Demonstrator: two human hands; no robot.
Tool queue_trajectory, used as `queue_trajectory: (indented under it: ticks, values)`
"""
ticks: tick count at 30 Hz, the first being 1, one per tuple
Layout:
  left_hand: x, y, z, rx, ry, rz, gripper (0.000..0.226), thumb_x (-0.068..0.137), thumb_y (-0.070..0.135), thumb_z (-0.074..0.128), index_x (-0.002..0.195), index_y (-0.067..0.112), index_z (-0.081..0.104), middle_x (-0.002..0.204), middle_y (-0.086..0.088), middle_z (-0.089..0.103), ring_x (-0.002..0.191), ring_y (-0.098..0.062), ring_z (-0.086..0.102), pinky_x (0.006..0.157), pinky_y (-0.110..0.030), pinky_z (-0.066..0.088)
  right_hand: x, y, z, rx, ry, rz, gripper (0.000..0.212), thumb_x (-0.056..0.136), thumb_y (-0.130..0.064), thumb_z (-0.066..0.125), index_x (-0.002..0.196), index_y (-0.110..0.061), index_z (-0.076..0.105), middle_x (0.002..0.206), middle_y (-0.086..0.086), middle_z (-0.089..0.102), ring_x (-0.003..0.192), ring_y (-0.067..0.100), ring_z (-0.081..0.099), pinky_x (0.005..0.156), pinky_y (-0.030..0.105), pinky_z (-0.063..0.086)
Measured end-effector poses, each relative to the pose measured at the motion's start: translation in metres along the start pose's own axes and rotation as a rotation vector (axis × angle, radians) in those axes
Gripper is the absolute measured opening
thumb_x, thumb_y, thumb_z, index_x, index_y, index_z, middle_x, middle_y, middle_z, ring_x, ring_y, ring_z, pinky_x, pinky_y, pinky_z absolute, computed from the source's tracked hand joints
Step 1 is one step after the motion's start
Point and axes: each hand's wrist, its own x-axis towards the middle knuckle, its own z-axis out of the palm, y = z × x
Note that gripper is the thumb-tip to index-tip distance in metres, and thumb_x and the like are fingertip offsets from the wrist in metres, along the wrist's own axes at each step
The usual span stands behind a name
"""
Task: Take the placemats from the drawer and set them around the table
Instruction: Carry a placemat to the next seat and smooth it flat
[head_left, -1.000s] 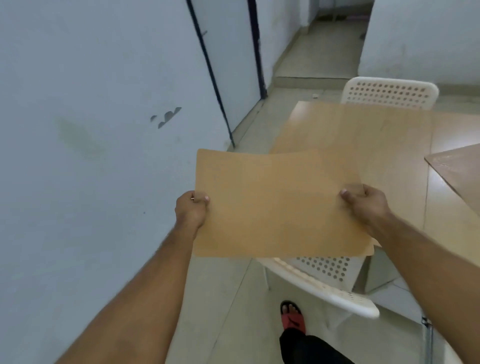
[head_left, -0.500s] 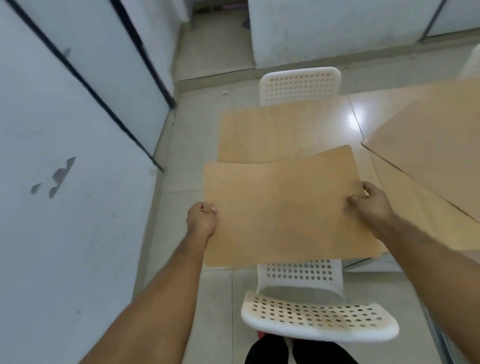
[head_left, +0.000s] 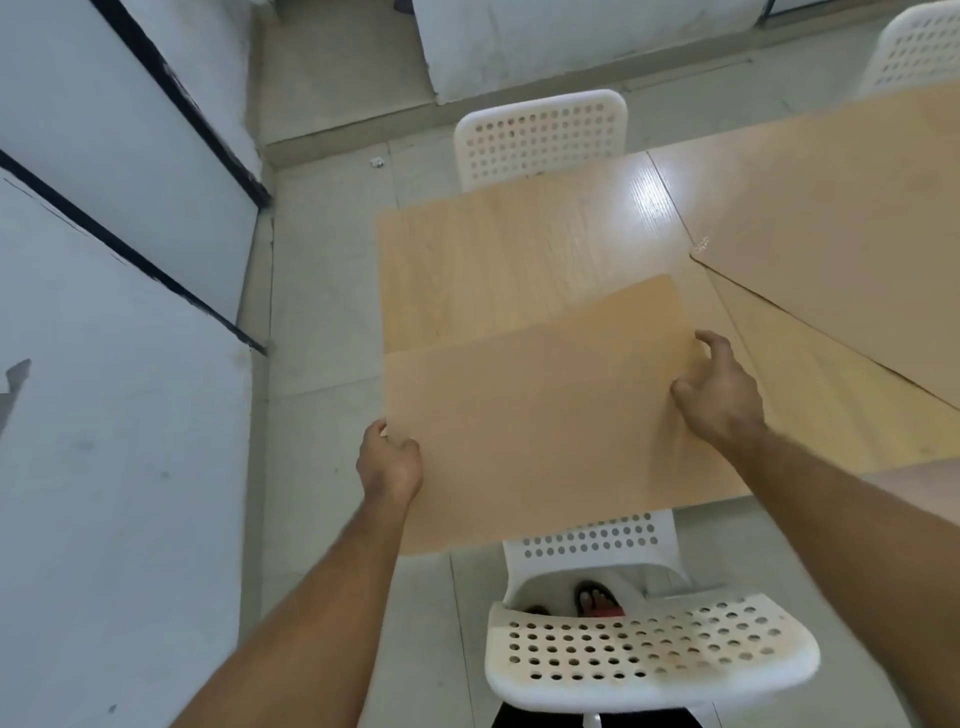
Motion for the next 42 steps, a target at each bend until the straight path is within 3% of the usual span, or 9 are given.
queue_trajectory:
  ticks: [2, 6, 8, 12, 16, 22, 42]
  values:
    - [-0.005, -0.001, 0.003, 0.114, -0.014, 0.074, 0.062, 0.091, 0.018, 0.064, 0.148, 0.008, 0.040, 0.144, -0.016, 0.051, 0.132, -0.034, 0.048, 0.110, -0.037, 0.035, 0.001, 0.002, 0.006, -0.063, -0.010, -0.036, 0.071, 0.088, -0.025, 0.062, 0.152, -0.029, 0.031, 0.143, 0.014, 0.048, 0.124, 0.038, 0.052, 0.100, 0.045, 0.044]
    - [-0.018, -0.002, 0.009, 0.378, -0.032, 0.222, 0.064, 0.092, 0.027, 0.064, 0.146, 0.008, 0.035, 0.147, -0.015, 0.039, 0.132, -0.034, 0.037, 0.106, -0.042, 0.036, -0.006, 0.013, 0.020, -0.326, -0.018, -0.123, 0.072, 0.090, -0.033, 0.061, 0.154, -0.023, 0.030, 0.159, 0.016, 0.026, 0.137, 0.041, 0.037, 0.107, 0.052, 0.040]
    - [-0.023, -0.005, 0.013, 0.422, -0.056, 0.227, 0.066, 0.094, 0.031, 0.061, 0.148, 0.006, 0.032, 0.155, -0.012, 0.030, 0.137, -0.033, 0.032, 0.108, -0.042, 0.036, -0.011, 0.021, 0.027, -0.412, -0.034, -0.197, 0.070, 0.093, -0.040, 0.054, 0.155, -0.024, 0.027, 0.164, 0.016, 0.017, 0.144, 0.040, 0.029, 0.110, 0.054, 0.035]
    - [-0.028, -0.010, 0.018, 0.511, -0.084, 0.235, 0.061, 0.102, 0.035, 0.044, 0.152, 0.007, 0.025, 0.164, -0.006, 0.014, 0.145, -0.029, 0.023, 0.110, -0.045, 0.034, -0.013, 0.034, 0.042, -0.603, -0.224, -0.329, 0.074, 0.095, -0.062, 0.037, 0.158, -0.034, 0.010, 0.168, 0.011, 0.002, 0.154, 0.034, 0.007, 0.120, 0.054, 0.018]
    - [-0.032, -0.019, 0.023, 0.621, -0.110, 0.219, 0.063, 0.105, 0.037, 0.029, 0.158, 0.009, 0.009, 0.167, -0.002, 0.002, 0.151, -0.027, 0.012, 0.111, -0.052, 0.031, -0.009, 0.039, 0.049, -0.694, -0.291, -0.351, 0.078, 0.092, -0.073, 0.024, 0.157, -0.040, -0.005, 0.168, 0.011, -0.010, 0.154, 0.036, -0.007, 0.122, 0.053, 0.006]
    - [-0.036, -0.021, 0.029, 0.596, -0.136, 0.193, 0.062, 0.107, 0.033, 0.025, 0.158, 0.010, -0.001, 0.167, -0.002, -0.007, 0.153, -0.029, 0.002, 0.114, -0.054, 0.028, -0.004, 0.039, 0.048, -0.708, -0.298, -0.372, 0.078, 0.092, -0.075, 0.020, 0.157, -0.042, -0.009, 0.168, 0.010, -0.015, 0.154, 0.035, -0.011, 0.122, 0.052, 0.002]
    - [-0.034, -0.030, 0.030, 0.615, -0.123, 0.225, 0.061, 0.107, 0.031, 0.023, 0.158, 0.011, -0.003, 0.167, -0.003, -0.010, 0.154, -0.027, -0.001, 0.115, -0.054, 0.026, -0.003, 0.038, 0.054, -0.698, -0.288, -0.351, 0.077, 0.092, -0.075, 0.015, 0.157, -0.042, -0.009, 0.168, 0.009, -0.015, 0.154, 0.034, -0.011, 0.123, 0.051, 0.002]
